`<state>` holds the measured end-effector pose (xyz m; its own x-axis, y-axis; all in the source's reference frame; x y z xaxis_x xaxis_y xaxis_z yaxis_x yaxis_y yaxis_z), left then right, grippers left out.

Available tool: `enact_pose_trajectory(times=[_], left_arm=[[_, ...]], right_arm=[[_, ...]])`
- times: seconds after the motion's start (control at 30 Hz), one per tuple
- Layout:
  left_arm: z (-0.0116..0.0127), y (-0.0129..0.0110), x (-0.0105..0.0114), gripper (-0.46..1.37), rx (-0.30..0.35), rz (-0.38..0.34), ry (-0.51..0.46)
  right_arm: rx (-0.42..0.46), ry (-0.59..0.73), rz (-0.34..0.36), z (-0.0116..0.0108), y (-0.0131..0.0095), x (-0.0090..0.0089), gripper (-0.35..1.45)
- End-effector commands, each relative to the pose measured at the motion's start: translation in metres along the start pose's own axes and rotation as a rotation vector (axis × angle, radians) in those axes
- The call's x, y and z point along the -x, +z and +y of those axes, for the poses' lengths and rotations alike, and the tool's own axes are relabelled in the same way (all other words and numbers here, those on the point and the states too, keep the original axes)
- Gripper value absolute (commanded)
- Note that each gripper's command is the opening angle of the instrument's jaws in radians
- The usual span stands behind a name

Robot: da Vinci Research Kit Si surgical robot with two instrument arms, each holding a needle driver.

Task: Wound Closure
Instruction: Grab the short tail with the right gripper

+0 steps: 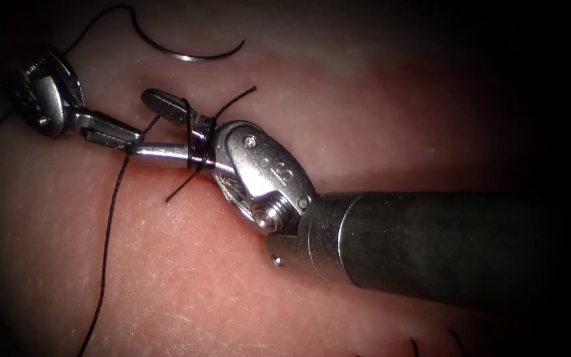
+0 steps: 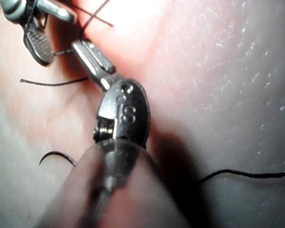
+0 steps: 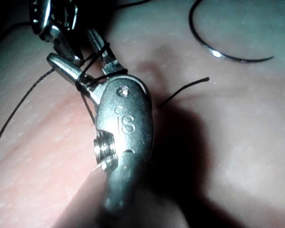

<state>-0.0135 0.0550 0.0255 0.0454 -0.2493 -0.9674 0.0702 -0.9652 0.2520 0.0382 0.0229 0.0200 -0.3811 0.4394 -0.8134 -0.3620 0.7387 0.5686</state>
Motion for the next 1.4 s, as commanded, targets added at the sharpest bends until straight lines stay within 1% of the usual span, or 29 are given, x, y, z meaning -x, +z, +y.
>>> enact_pose_trajectory(times=[0.03, 0.37, 0.97, 1.03, 1.1, 1.13, 1.17, 1.23, 1.27, 1.4], left_arm=[[0.0000, 0.0000, 0.0000, -0.35, 0.005, 0.001, 0.000], [0.0001, 0.0005, 0.0001, -0.35, 0.001, -0.002, 0.001], [0.0002, 0.0005, 0.0002, -0.35, 0.002, 0.000, 0.009], [0.0002, 0.0005, 0.0002, -0.35, 0.002, 0.000, 0.009], [0.0002, 0.0005, 0.0002, -0.35, 0.002, 0.000, 0.009], [0.0002, 0.0005, 0.0002, -0.35, 0.002, 0.000, 0.009], [0.0003, 0.0005, 0.0002, -0.35, 0.002, 0.000, 0.009], [0.0003, 0.0005, 0.0002, -0.35, 0.002, 0.000, 0.009], [0.0003, 0.0005, 0.0002, -0.35, 0.002, 0.000, 0.010], [0.0003, 0.0006, 0.0003, -0.35, 0.002, -0.001, 0.010]], right_arm=[[0.001, 0.000, 0.000, 0.0001, 0.0000, 0.0000, 0.69], [0.001, 0.000, 0.000, 0.0001, 0.0000, 0.0000, 0.69], [0.001, 0.000, 0.000, 0.0001, 0.0000, 0.0000, 0.69], [0.019, -0.038, -0.020, 0.0002, 0.0001, 0.0002, 0.65], [0.084, -0.066, -0.029, 0.0003, 0.0002, 0.0003, 0.60], [0.103, -0.019, -0.009, 0.0002, 0.0002, 0.0003, 0.57], [0.111, 0.053, 0.035, 0.0001, 0.0003, 0.0000, 0.53], [0.101, 0.069, 0.047, 0.0000, 0.0002, 0.0000, 0.49], [0.120, 0.035, 0.021, 0.0000, 0.0000, 0.0003, 0.43], [0.136, 0.017, 0.009, 0.0000, 0.0000, 0.0002, 0.34]])
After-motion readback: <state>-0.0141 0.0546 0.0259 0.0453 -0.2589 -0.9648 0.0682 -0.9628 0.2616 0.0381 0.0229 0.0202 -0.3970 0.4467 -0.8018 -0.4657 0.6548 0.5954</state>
